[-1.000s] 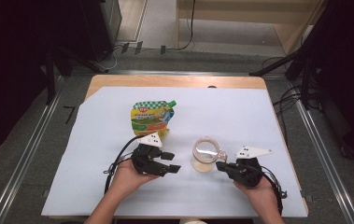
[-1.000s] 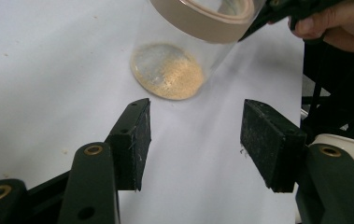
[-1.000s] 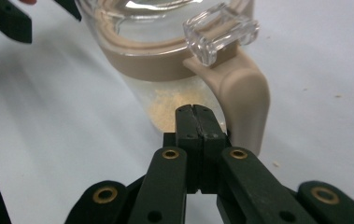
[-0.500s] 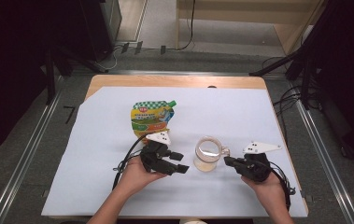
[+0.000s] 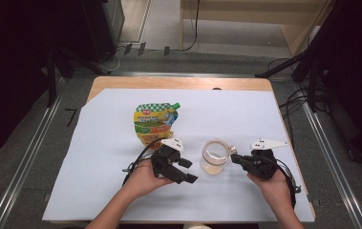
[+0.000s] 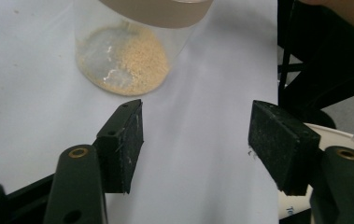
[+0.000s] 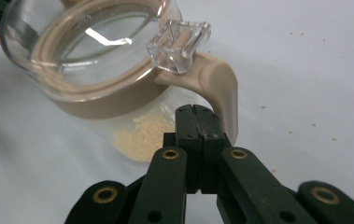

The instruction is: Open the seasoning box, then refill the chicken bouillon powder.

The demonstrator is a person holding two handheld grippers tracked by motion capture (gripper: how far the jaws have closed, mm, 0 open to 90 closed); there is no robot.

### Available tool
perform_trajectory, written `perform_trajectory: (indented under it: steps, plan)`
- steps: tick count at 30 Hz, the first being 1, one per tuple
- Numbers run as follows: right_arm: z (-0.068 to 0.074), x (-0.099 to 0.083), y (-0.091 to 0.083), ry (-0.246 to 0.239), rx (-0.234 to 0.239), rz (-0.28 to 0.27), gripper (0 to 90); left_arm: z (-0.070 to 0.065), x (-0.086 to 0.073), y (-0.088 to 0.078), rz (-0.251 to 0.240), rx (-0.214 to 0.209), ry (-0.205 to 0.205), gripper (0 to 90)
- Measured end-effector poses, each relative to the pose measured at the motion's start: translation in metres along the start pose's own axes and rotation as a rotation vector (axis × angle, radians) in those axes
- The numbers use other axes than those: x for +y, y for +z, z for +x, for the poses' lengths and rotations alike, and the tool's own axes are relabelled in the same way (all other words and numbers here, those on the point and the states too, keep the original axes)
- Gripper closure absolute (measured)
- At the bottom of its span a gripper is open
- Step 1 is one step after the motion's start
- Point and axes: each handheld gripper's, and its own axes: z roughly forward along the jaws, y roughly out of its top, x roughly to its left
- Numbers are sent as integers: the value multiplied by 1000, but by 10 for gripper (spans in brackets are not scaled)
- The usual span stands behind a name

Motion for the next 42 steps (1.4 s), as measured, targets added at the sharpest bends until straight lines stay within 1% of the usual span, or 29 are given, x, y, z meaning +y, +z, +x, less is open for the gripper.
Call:
perform_trajectory:
  steps: [1, 2, 3, 4, 5, 6, 7, 9, 11, 13, 14, 16, 17, 18, 21, 24, 25, 26, 27, 29, 31, 32, 33, 34, 36, 38, 40, 41, 42]
  plan:
    - [1, 1, -1, 4, 0, -5, 900, 1, 1, -1, -12, 5, 2, 347]
    - [2, 1, -2, -2, -2, -7, 900, 1, 1, -1, -12, 5, 2, 339]
    - [2, 2, -4, -9, -5, -7, 900, 3, 4, -1, -30, 7, -3, 332]
    - [2, 2, -7, -10, -1, -8, 900, 5, 5, -1, -34, -4, -13, 325]
    - [1, 3, -10, -8, 4, -10, 900, 7, 7, 0, -27, -20, -28, 313]
    - [1, 3, -13, -1, 10, -16, 900, 8, 9, 1, -16, -21, -30, 302]
    - [0, 4, -16, 5, 17, -23, 900, 8, 11, 1, -11, -2, -10, 292]
    - [-1, 5, -21, 11, 8, -37, 900, 8, 16, 1, -24, 1, -5, 268]
    - [-3, 6, -27, 15, -4, -57, 900, 9, 21, 2, -43, 23, 7, 237]
    - [-7, 6, -30, 22, -12, -66, 900, 11, 26, 4, -44, 28, 9, 214]
    - [-9, 6, -31, 25, -21, -62, 900, 12, 28, 5, -41, 23, 9, 204]
    - [-12, 5, -30, 38, -30, -53, 900, 16, 32, 9, -32, -6, -16, 197]
    - [-14, 4, -29, 41, -35, -50, 900, 17, 33, 10, -34, -5, -15, 194]
    - [-15, 5, -28, 49, -37, -46, 900, 18, 35, 12, -35, -4, -8, 194]
    - [-17, 5, -22, 85, -12, -43, 900, 20, 40, 17, -39, 4, 6, 181]
    - [-15, 6, -14, 70, -22, -21, 900, 19, 44, 22, -28, 3, 18, 168]
    - [-13, 7, -13, 64, -38, -15, 900, 19, 45, 23, -29, 10, 27, 155]
    - [-13, 7, -11, 48, -55, -16, 900, 18, 45, 25, -27, 18, 23, 147]
    - [-13, 7, -11, 44, -58, -14, 900, 18, 46, 26, -25, 27, 26, 143]
    - [-12, 6, -9, 51, -63, -8, 900, 18, 47, 28, -23, 29, 32, 143]
    - [-11, 5, -8, 41, -78, 3, 900, 17, 49, 31, -17, 43, 40, 144]
    - [-10, 5, -8, 38, -86, 6, 900, 16, 50, 32, -15, 61, 50, 152]
    - [-9, 5, -8, 34, -93, 10, 900, 15, 50, 32, -17, 66, 52, 157]
    - [-9, 5, -7, 33, -98, 8, 900, 15, 51, 33, -15, 66, 63, 151]
    - [-9, 4, -7, 40, -98, 6, 900, 15, 52, 36, -21, 74, 73, 136]
    - [-9, 4, -6, 42, -102, 5, 900, 12, 52, 38, -30, 98, 108, 127]
    - [-9, 4, -6, 43, -105, 6, 900, 11, 54, 42, -30, 116, 128, 116]
    - [-9, 4, -6, 45, -106, 5, 900, 10, 54, 44, -40, 120, 128, 109]
    - [-9, 4, -6, 46, -107, 2, 900, 9, 55, 45, -40, 126, 133, 105]
